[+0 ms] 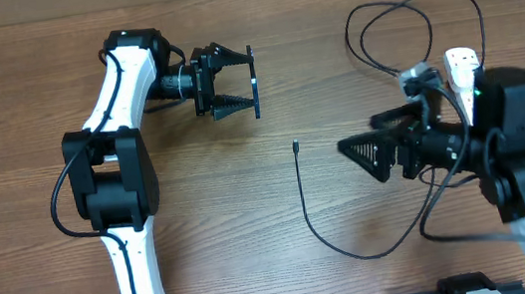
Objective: Plug charger to phone and switch on socket
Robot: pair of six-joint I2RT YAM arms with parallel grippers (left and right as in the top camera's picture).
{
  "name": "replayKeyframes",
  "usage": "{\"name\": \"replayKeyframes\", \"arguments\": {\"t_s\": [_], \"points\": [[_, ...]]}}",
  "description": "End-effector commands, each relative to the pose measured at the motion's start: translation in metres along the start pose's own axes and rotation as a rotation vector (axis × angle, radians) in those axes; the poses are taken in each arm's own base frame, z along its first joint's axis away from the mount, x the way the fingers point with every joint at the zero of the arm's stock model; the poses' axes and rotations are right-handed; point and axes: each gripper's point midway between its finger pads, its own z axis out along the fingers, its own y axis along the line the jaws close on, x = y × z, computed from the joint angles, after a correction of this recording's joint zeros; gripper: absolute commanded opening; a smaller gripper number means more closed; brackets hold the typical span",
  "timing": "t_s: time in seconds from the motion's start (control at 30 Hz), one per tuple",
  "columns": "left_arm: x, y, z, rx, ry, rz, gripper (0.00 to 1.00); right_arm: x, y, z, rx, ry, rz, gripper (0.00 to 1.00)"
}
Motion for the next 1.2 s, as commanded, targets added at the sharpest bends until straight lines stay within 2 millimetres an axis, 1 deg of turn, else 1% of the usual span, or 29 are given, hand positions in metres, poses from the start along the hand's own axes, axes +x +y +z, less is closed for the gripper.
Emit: {"name": "replayKeyframes", "arguments": {"t_s": [0.0, 0.03, 0.07, 0.13, 0.2, 0.27, 0.3, 0.33, 0.43, 0.5, 0.57, 0.67, 0.73, 0.8, 0.87, 0.93, 0.97, 1.0, 1.07, 1.17], "points": [[0.006, -0.016, -0.001, 0.051, 0.019, 0.025, 0.75, -0.014, 0.029, 0.001, -0.199, -0.005, 0.014, 1.0], [0.006, -0.016, -0.001, 0.051, 0.019, 0.025, 0.75, -0.015, 0.024, 0.003, -0.184, -0.003, 0.045, 1.0], [0.006, -0.016, -0.001, 0.051, 0.019, 0.025, 0.75, -0.016, 0.015, 0.005, -0.139, 0.0, 0.1, 1.0], [0.006, -0.016, -0.001, 0.051, 0.019, 0.025, 0.75, -0.011, -0.01, 0.009, 0.009, 0.009, 0.196, 1.0], [0.006, -0.016, -0.001, 0.051, 0.02, 0.026, 0.75, 0.001, -0.036, 0.011, 0.185, 0.03, 0.265, 1.0], [0.006, -0.016, -0.001, 0.05, 0.02, 0.027, 0.75, 0.015, -0.057, 0.008, 0.354, 0.057, 0.327, 1.0], [0.006, -0.016, -0.001, 0.051, 0.02, 0.029, 0.75, 0.024, -0.067, 0.006, 0.445, 0.069, 0.364, 1.0], [0.006, -0.016, -0.001, 0.051, 0.02, 0.029, 0.75, 0.027, -0.069, 0.005, 0.477, 0.073, 0.377, 1.0], [0.006, -0.016, -0.001, 0.051, 0.02, 0.03, 0.75, 0.04, -0.072, 0.002, 0.549, 0.132, 0.39, 1.0], [0.006, -0.016, -0.001, 0.051, 0.02, 0.034, 0.75, 0.048, -0.075, -0.006, 0.611, 0.194, 0.418, 1.0], [0.006, -0.016, -0.001, 0.051, 0.019, 0.036, 0.75, 0.051, -0.078, -0.016, 0.681, 0.252, 0.445, 1.0], [0.006, -0.016, -0.001, 0.051, 0.02, 0.036, 0.75, 0.044, -0.077, -0.025, 0.738, 0.303, 0.466, 1.0], [0.006, -0.016, -0.001, 0.051, 0.019, 0.036, 0.75, 0.035, -0.076, -0.026, 0.748, 0.301, 0.483, 1.0], [0.006, -0.016, -0.001, 0.051, 0.019, 0.035, 0.74, 0.021, -0.073, -0.02, 0.715, 0.28, 0.477, 1.0], [0.006, -0.016, 0.0, 0.05, 0.02, 0.034, 0.74, 0.008, -0.062, -0.007, 0.613, 0.245, 0.471, 1.0], [0.006, -0.016, 0.0, 0.05, 0.02, 0.031, 0.73, -0.007, -0.04, 0.011, 0.441, 0.213, 0.463, 1.0], [0.006, -0.016, 0.0, 0.05, 0.02, 0.03, 0.73, -0.012, -0.033, 0.015, 0.39, 0.204, 0.458, 1.0], [0.007, -0.015, 0.0, 0.05, 0.02, 0.025, 0.73, -0.019, -0.024, 0.021, 0.328, 0.19, 0.444, 0.98], [0.008, -0.015, 0.0, 0.05, 0.02, 0.012, 0.73, -0.028, -0.018, 0.027, 0.3, 0.166, 0.397, 0.96], [0.008, -0.015, 0.0, 0.05, 0.02, 0.012, 0.73, -0.027, -0.021, 0.032, 0.358, 0.163, 0.362, 0.96]]}}
